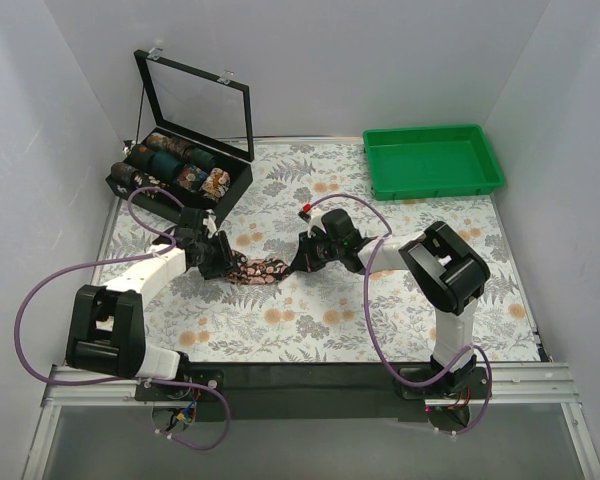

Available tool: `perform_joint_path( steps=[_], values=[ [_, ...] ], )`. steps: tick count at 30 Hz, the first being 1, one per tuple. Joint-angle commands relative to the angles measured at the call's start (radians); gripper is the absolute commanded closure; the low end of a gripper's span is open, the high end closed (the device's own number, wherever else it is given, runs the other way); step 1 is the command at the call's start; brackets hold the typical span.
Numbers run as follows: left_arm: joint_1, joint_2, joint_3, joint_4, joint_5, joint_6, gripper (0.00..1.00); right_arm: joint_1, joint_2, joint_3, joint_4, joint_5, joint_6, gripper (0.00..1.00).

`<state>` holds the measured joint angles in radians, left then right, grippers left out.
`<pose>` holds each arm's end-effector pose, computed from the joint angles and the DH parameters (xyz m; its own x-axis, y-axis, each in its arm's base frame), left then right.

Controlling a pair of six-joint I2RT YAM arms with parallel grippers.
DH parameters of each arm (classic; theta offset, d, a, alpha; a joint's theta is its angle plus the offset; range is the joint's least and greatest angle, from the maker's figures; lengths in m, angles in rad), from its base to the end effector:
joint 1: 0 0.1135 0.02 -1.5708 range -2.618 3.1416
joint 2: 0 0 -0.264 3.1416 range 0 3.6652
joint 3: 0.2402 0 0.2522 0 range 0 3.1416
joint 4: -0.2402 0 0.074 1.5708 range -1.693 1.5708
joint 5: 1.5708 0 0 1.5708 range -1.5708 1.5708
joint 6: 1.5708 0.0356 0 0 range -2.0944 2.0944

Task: Roll the ties
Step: Roll the tie

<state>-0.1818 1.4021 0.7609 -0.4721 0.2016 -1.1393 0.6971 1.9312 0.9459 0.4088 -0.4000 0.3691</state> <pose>0.2505 -0.0533 0.1776 -0.6090 -0.7929 -0.0216 -0.6910 0.5437 -0.4764 0.2886 0.2597 0.1313 -0.6934 -0.1472 -0.7053 -0.6342 0.5894 0.5004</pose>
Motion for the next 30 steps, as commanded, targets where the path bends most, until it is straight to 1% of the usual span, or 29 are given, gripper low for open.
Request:
perform_joint_path(
  steps=[1,3,5,6,8,9,11,12,13,15,16,19,21,22,23,27,28,30],
  values=[
    [-0.021,-0.025,0.041,-0.037,-0.105,0.052,0.66,-0.004,-0.026,-0.027,-0.076,0.032,-0.029,0.99],
    [-0.037,-0.015,0.051,-0.049,-0.149,0.055,0.66,-0.004,-0.035,-0.030,-0.076,0.026,-0.030,0.97],
    [-0.071,0.008,0.069,-0.069,-0.189,0.055,0.66,-0.004,-0.047,-0.036,-0.077,0.024,-0.032,0.93],
    [-0.100,0.015,0.075,-0.075,-0.252,0.055,0.66,-0.005,-0.067,-0.041,-0.077,0.027,-0.032,0.87],
    [-0.126,0.032,0.093,-0.094,-0.300,0.046,0.66,-0.011,-0.113,-0.051,-0.079,0.036,-0.030,0.80],
    [-0.151,0.041,0.101,-0.102,-0.341,0.044,0.66,-0.016,-0.129,-0.065,-0.079,0.047,-0.032,0.72],
    [-0.172,0.052,0.129,-0.128,-0.385,0.033,0.66,-0.024,-0.190,-0.082,-0.088,0.061,-0.038,0.63],
    [-0.198,0.064,0.139,-0.140,-0.415,0.032,0.65,-0.030,-0.210,-0.100,-0.094,0.084,-0.044,0.54],
    [-0.214,0.072,0.153,-0.167,-0.477,0.027,0.64,-0.033,-0.230,-0.111,-0.103,0.096,-0.053,0.49],
    [-0.241,0.087,0.188,-0.197,-0.548,0.016,0.64,-0.045,-0.291,-0.136,-0.128,0.133,-0.073,0.43],
    [-0.267,0.104,0.198,-0.226,-0.609,0.010,0.63,-0.050,-0.313,-0.165,-0.133,0.145,-0.076,0.41],
    [-0.323,0.149,0.241,-0.278,-0.686,-0.020,0.63,-0.077,-0.388,-0.229,-0.137,0.173,-0.079,0.39],
    [-0.367,0.205,0.268,-0.315,-0.770,-0.057,0.63,-0.100,-0.426,-0.251,-0.140,0.167,-0.079,0.38],
    [-0.384,0.230,0.297,-0.362,-0.801,-0.075,0.63,-0.110,-0.434,-0.266,-0.142,0.159,-0.079,0.38],
    [-0.401,0.257,0.313,-0.388,-0.868,-0.094,0.63,-0.117,-0.446,-0.272,-0.142,0.149,-0.079,0.38],
    [-0.487,0.406,0.396,-0.503,-0.968,-0.180,0.62,-0.143,-0.468,-0.291,-0.143,0.130,-0.078,0.38],
    [-0.501,0.422,0.412,-0.532,-0.978,-0.200,0.61,-0.149,-0.472,-0.292,-0.143,0.130,-0.078,0.38],
    [-0.525,0.446,0.449,-0.540,-0.978,-0.203,0.58,-0.157,-0.477,-0.298,-0.143,0.124,-0.078,0.38]
  ],
)
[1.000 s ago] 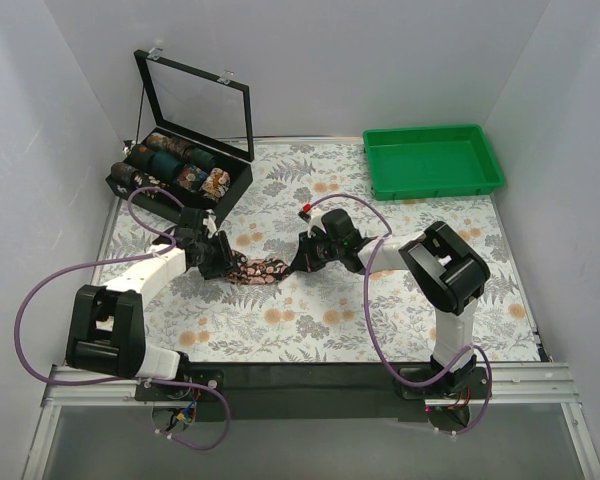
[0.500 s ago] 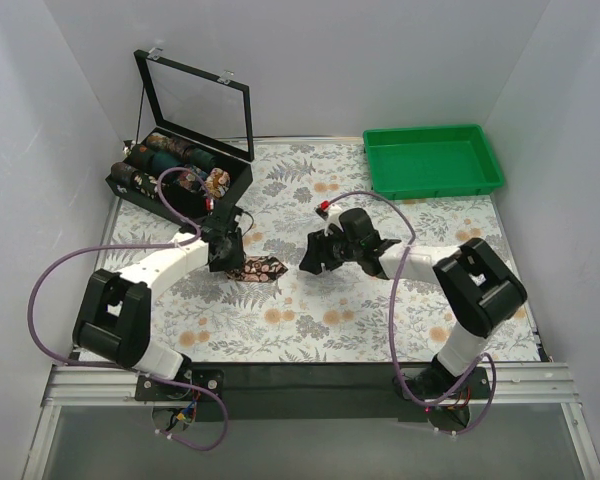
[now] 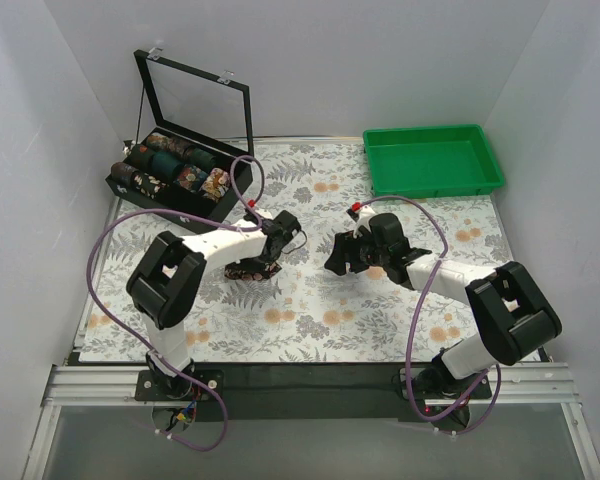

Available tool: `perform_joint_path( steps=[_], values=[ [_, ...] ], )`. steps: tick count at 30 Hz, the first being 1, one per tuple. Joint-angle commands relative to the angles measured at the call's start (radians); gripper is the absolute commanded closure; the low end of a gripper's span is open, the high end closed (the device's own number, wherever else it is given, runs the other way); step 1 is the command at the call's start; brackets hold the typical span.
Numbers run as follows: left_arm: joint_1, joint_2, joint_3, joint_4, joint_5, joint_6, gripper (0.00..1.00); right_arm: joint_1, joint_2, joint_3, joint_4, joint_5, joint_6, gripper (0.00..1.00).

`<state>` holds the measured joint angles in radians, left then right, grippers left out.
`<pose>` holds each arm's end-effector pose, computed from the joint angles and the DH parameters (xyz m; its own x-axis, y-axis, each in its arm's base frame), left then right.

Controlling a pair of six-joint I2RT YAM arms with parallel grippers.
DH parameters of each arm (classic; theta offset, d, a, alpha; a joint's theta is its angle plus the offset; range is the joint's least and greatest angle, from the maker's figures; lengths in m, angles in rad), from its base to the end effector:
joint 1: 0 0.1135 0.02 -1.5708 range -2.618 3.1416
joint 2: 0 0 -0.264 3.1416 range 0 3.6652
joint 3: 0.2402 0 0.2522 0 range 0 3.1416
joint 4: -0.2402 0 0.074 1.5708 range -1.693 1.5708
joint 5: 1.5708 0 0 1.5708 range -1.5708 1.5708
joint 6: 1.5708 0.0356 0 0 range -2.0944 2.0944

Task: Roll the ties
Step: Roll the tie

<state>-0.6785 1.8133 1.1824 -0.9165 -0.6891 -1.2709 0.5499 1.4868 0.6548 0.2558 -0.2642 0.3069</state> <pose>0.2625 -0.1826 0.1723 -0.6817 -0.3976 -0.6142 -0.6039 0.7797 0.1654 0.2492 0.1637 0.1768 -0.6516 -0.0574 -0.7564 -0.5185 0.7615 0.3890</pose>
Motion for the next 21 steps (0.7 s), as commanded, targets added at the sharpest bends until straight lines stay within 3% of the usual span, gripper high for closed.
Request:
perform_joint_path(
  steps=[1,10,21],
  values=[
    [-0.051,0.038,0.036,-0.100,-0.087,-0.073,0.57,-0.013,-0.036,-0.009,0.010,-0.013,-0.015,0.38],
    [-0.147,0.098,0.149,-0.186,-0.079,-0.100,0.47,-0.028,-0.059,-0.012,0.010,-0.029,-0.003,0.37],
    [-0.185,0.121,0.256,-0.249,-0.047,-0.117,0.44,-0.062,-0.095,-0.027,0.010,-0.041,0.001,0.37]
  ],
)
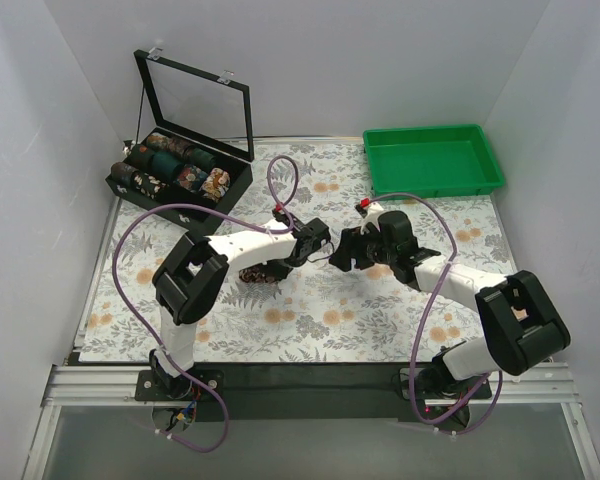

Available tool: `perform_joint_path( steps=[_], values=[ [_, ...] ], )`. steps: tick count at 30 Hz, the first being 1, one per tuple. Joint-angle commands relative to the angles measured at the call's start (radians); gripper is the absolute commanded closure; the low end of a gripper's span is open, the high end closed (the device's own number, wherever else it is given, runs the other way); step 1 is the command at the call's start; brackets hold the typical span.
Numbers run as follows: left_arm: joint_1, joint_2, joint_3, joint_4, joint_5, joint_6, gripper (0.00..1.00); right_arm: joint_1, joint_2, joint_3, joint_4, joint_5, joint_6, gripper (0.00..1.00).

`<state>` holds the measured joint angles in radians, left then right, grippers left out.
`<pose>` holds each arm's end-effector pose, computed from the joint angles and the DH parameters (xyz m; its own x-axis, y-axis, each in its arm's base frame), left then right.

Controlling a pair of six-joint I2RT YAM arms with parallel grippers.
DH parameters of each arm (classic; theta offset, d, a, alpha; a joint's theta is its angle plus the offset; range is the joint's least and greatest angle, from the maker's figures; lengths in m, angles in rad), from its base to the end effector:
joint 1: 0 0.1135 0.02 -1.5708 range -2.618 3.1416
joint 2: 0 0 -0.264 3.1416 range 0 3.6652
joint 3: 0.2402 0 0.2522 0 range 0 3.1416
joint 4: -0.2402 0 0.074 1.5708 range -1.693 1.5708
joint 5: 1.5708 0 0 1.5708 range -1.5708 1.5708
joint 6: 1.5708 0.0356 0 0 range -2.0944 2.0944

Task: Roll the ties
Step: Roll the tie

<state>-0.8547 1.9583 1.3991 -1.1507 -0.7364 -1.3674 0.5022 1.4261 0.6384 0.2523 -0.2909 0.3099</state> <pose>0.2447 -0.2448 0.1794 -0.7386 -0.2566 -0.6234 -0.5114 0.8157 0.2702 0.2495 0.1487 0.1883 -0.6325 -0.0140 -0.7745 -0.5087 0.7615 0.4016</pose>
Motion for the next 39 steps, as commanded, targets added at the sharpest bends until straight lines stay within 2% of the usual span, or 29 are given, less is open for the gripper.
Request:
perform_joint_path(
  steps=[1,12,24,31,39],
  values=[
    [-0.012,-0.024,0.043,-0.015,0.005,-0.021,0.44,-0.016,-0.036,-0.013,0.013,-0.016,-0.002,0.37],
    [-0.047,-0.007,0.049,0.075,0.097,0.025,0.43,-0.053,-0.067,-0.042,0.013,-0.036,0.000,0.37],
    [-0.075,-0.013,0.052,0.264,0.291,0.125,0.43,-0.073,-0.093,-0.080,0.013,-0.054,-0.011,0.37],
    [-0.073,-0.007,0.017,0.307,0.304,0.117,0.43,-0.074,-0.102,-0.080,0.013,-0.073,-0.018,0.37],
    [-0.070,-0.093,0.057,0.299,0.295,0.091,0.41,-0.073,-0.113,-0.063,0.013,-0.109,-0.038,0.38]
  ],
)
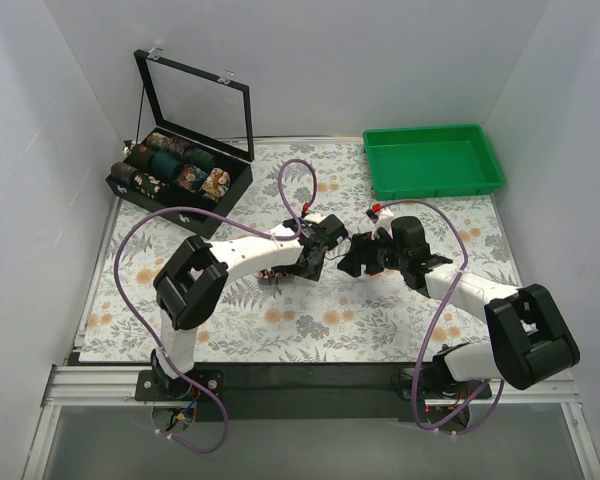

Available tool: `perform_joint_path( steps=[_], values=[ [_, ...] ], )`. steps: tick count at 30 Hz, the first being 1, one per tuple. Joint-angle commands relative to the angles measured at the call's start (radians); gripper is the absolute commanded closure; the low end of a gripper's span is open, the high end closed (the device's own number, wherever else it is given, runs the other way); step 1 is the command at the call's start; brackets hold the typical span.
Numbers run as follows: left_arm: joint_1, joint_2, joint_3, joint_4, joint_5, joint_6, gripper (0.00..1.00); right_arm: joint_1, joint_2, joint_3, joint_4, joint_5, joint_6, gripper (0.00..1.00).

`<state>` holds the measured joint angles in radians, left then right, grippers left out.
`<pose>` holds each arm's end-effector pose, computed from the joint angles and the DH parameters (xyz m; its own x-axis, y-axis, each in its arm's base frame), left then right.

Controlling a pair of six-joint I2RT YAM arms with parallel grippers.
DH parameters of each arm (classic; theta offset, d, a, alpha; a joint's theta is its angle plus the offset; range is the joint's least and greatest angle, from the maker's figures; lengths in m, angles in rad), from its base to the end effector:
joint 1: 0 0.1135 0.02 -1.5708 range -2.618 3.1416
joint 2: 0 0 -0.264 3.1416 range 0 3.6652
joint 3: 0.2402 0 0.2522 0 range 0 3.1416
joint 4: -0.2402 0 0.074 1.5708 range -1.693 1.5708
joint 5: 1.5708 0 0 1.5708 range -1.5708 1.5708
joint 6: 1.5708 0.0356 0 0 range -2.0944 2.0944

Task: Roll the ties
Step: Roll the tie

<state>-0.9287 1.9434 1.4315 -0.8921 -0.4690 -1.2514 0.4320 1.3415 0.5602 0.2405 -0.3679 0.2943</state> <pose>0.2384 -0.2920 0.1874 -0.8210 -0.3163 -0.4753 -0.3505 0.9364 -0.0177 0.2381 0.1239 0.1855 -0.6420 0.0021 -0.7667 -0.5062 0.7499 0.4259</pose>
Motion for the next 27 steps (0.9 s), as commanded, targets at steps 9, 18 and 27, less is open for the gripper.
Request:
perform_joint_path(
  steps=[9,18,27],
  values=[
    [0.158,-0.293,-0.072,0.143,0.152,-0.025,0.33,0.024,0.048,0.130,0.028,-0.117,-0.011,0.37],
    [0.496,-0.569,-0.479,0.483,0.519,-0.020,0.19,0.112,0.237,0.323,0.066,-0.134,0.106,0.37],
    [0.679,-0.580,-0.697,0.726,0.915,-0.034,0.18,0.178,0.450,0.461,0.114,-0.183,0.210,0.38]
  ],
)
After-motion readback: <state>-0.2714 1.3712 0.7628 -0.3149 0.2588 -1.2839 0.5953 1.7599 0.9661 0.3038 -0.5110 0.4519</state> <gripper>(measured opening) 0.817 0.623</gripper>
